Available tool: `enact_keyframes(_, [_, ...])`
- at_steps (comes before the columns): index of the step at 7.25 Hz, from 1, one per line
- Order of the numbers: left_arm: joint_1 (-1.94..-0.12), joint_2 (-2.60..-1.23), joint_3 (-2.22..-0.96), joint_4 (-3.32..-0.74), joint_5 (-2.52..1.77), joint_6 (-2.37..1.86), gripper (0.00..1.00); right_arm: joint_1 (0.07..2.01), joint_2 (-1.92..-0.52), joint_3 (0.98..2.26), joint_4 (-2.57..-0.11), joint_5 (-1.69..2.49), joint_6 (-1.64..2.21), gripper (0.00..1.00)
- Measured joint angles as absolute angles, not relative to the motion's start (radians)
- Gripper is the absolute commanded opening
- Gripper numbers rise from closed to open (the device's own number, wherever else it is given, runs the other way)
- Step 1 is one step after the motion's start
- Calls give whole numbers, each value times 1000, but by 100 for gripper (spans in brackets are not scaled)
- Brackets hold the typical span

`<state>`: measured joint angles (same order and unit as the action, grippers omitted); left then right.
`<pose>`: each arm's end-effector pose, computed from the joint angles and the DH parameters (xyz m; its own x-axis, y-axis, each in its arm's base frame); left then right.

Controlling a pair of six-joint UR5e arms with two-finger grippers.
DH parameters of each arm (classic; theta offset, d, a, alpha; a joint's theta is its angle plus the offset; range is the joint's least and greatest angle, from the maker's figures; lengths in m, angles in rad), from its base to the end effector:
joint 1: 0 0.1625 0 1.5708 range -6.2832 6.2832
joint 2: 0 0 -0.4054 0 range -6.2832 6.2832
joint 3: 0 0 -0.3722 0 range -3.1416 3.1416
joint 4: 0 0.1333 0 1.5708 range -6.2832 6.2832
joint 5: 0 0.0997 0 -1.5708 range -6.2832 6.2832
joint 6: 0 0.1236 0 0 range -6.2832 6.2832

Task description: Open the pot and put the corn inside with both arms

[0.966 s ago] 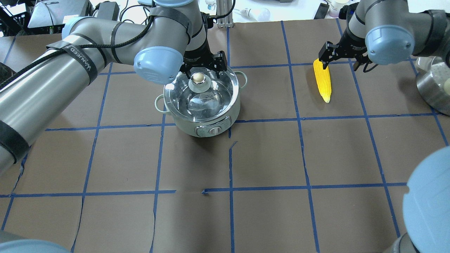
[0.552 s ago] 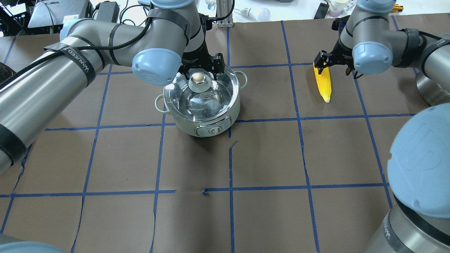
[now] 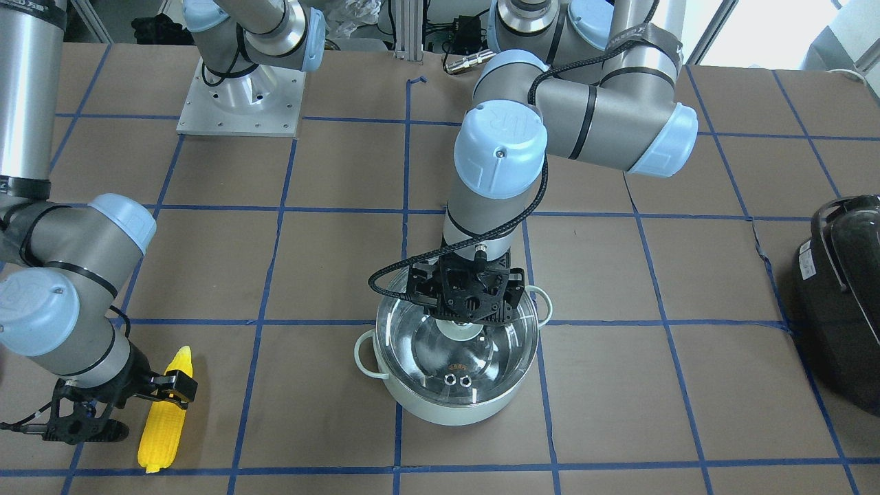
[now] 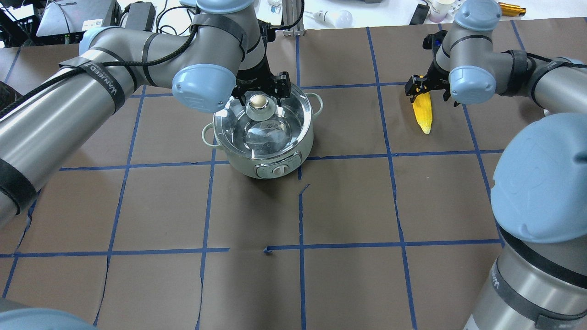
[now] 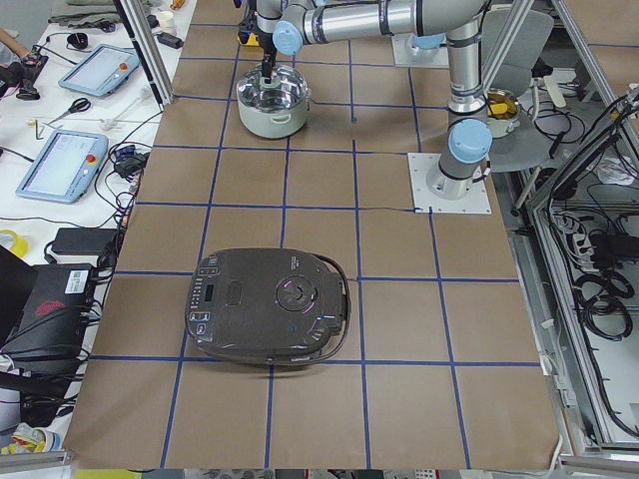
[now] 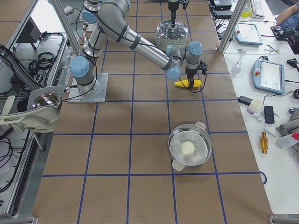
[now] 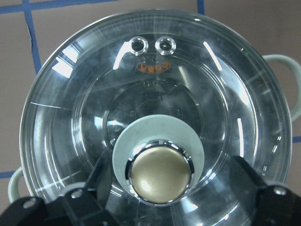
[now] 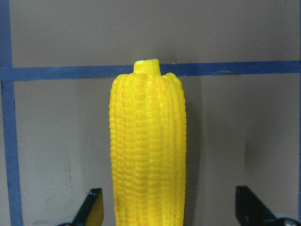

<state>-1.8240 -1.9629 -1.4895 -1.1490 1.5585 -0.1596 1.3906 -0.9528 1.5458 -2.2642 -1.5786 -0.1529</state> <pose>-0.2864 -0.5685 0.3115 -0.9950 0.0957 0.0297 0.0920 0.9899 -0.1074 0.0128 -0.6682 0.1719 -0.9993 0.0288 0.0229 0.0264 0.9948 -0.0979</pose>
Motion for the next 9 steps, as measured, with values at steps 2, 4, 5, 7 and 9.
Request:
enact_keyframes(2, [-1824,-1966,-1491,-1149,1560,-160,33,1391,-933,1534,-2265,-1553,-136,95])
enact_keyframes(4, [-1824,-1965,-1490,-1150,1558,-160,4,1391,-917,1519,-2265,-1538,-125,14])
enact_keyframes(5, [-1822,-1962,-1488,-1153,1557,-158,1,1391,-915,1515,-2262,-1536,-123,0])
enact_keyframes(7, [-1801,-1934,-1460,-1180,1553,-154,1,1391,-919,1512,-2254,-1536,-122,0])
enact_keyframes(9, [-1741,-1880,-1376,-1325,1553,-98,0,1392,-930,1502,-2247,-1536,-123,0])
